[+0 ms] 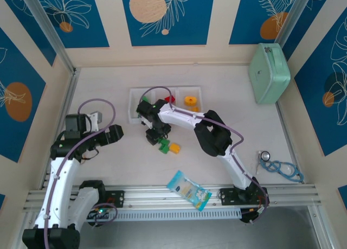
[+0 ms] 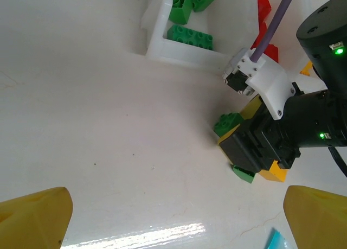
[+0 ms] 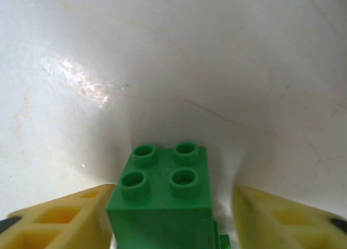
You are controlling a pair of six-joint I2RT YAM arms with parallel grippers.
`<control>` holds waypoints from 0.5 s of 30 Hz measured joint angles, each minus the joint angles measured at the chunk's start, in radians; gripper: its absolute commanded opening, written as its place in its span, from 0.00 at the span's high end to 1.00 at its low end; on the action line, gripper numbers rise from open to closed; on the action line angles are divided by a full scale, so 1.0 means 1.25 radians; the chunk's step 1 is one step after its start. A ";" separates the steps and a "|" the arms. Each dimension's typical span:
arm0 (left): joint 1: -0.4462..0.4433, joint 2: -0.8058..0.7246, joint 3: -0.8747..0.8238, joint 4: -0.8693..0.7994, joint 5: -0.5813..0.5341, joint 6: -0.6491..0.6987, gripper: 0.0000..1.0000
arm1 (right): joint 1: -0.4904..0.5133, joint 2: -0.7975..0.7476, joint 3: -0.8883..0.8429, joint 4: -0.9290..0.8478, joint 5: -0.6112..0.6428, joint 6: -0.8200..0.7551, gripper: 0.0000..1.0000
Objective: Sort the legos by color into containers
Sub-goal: Pick up the lego from the center of the table.
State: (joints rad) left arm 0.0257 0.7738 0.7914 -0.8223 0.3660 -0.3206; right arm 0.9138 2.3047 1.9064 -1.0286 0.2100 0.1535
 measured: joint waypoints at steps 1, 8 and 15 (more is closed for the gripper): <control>0.000 0.000 0.000 0.000 -0.002 0.000 0.01 | 0.002 0.003 0.008 -0.003 0.009 0.002 0.59; 0.000 0.000 0.000 0.000 -0.004 0.000 0.01 | 0.025 -0.001 0.030 -0.037 0.052 0.016 0.70; 0.000 0.001 0.000 0.000 -0.004 0.000 0.01 | 0.025 -0.112 0.033 -0.020 0.056 0.030 0.72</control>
State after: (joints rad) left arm 0.0257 0.7753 0.7914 -0.8223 0.3614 -0.3206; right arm 0.9451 2.1643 1.9472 -1.0538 0.2806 0.1909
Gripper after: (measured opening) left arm 0.994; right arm 0.324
